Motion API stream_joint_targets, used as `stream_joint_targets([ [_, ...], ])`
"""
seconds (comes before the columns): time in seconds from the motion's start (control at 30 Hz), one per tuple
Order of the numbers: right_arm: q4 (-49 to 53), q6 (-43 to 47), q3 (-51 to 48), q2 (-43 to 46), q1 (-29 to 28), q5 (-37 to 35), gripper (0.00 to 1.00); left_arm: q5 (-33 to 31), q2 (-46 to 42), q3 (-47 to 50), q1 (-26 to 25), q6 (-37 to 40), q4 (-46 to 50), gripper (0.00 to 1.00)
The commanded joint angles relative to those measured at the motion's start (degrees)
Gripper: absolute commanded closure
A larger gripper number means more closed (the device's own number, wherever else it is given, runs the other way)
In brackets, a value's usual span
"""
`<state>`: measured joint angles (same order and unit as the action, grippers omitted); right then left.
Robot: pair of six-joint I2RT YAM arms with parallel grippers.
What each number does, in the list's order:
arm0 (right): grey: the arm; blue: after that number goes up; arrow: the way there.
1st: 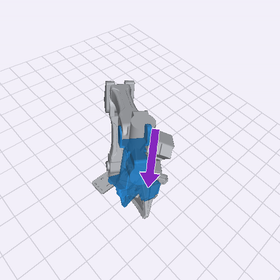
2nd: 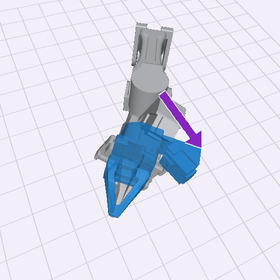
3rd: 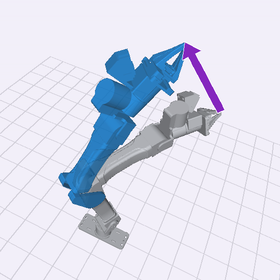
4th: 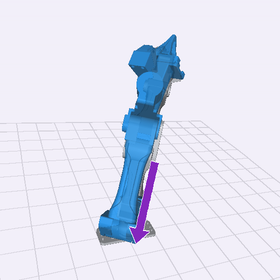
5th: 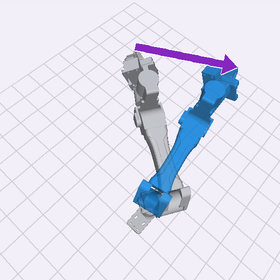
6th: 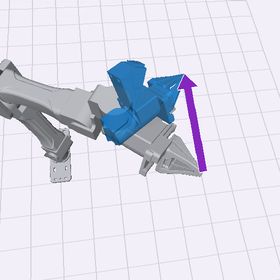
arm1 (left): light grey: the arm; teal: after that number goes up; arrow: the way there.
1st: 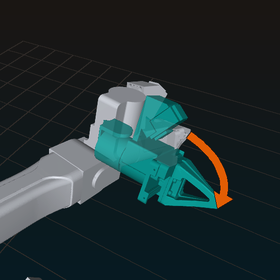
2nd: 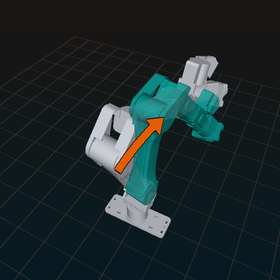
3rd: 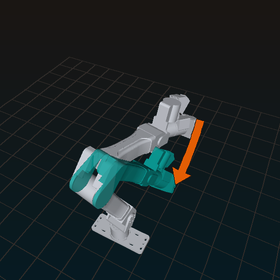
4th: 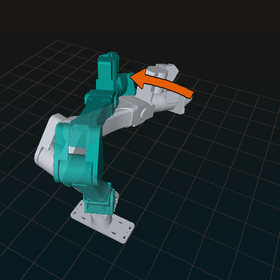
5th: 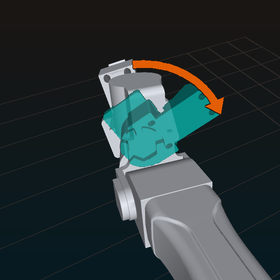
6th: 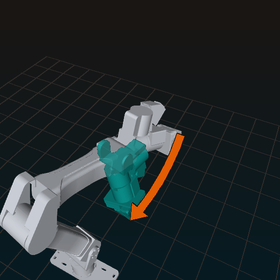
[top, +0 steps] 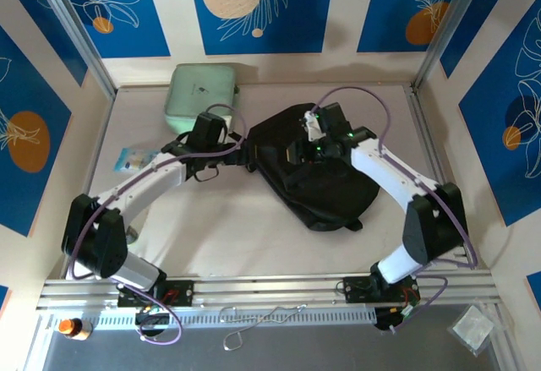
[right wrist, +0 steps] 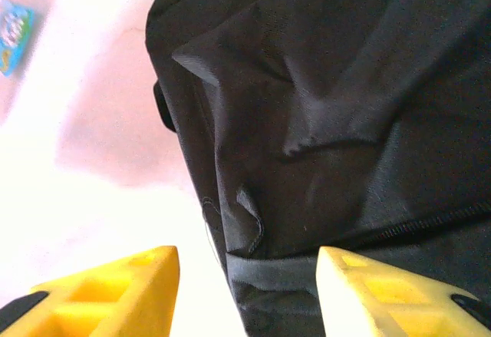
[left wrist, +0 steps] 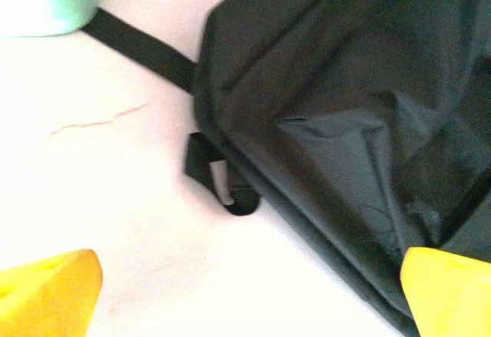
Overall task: Pack the student bag
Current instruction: Zip the student bag at the center of the table.
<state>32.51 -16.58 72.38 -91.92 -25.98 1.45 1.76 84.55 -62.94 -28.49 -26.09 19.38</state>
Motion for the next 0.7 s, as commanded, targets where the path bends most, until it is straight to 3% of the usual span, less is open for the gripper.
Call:
stream_joint_targets([
  [0.0,8.17,6.51,5.05,-5.08,-2.06,-1.53,0.50,-4.06,-3.62,2.06,1.43,-0.90,-2.62,0.00],
  [0.37,9.94,6.59,11.71,-14.57,-3.38,-0.69,0.52,-1.78,-3.66,3.11,3.05,-1.60,-2.85,0.00],
  [0.67,11.83,9.81,11.73,-16.89,-4.87,-1.23,0.62,-0.15,-2.12,2.64,3.52,-2.47,-3.21,0.00],
])
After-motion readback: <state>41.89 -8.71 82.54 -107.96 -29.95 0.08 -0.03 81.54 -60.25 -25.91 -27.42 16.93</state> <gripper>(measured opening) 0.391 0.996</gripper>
